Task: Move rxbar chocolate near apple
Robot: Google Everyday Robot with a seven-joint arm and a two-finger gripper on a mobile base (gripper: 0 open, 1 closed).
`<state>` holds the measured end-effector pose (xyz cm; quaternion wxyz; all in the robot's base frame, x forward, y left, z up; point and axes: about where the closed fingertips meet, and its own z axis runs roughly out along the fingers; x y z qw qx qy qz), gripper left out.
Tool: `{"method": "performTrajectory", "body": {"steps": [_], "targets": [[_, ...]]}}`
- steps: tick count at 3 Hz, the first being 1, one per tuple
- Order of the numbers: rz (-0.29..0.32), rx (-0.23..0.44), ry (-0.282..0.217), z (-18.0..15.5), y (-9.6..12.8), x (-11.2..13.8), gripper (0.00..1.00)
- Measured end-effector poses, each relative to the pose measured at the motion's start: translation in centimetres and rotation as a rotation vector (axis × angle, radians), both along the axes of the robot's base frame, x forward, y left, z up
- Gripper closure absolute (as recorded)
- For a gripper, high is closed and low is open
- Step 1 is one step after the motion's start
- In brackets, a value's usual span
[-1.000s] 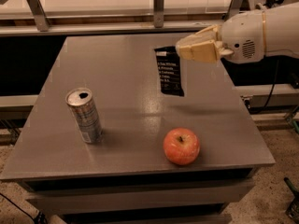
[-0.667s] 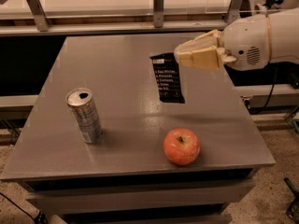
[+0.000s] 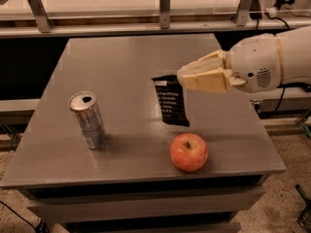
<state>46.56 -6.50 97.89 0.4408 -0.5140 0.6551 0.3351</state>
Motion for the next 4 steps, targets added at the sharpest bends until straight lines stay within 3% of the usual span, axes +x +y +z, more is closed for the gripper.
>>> {"method": "performTrajectory", "body": {"steps": [1, 4], "targets": [[0.027, -0.008, 0.025, -1.1, 0.9, -1.4, 1.00], [0.043, 0.035, 0.109, -3.7, 0.6, -1.1, 1.00]]}}
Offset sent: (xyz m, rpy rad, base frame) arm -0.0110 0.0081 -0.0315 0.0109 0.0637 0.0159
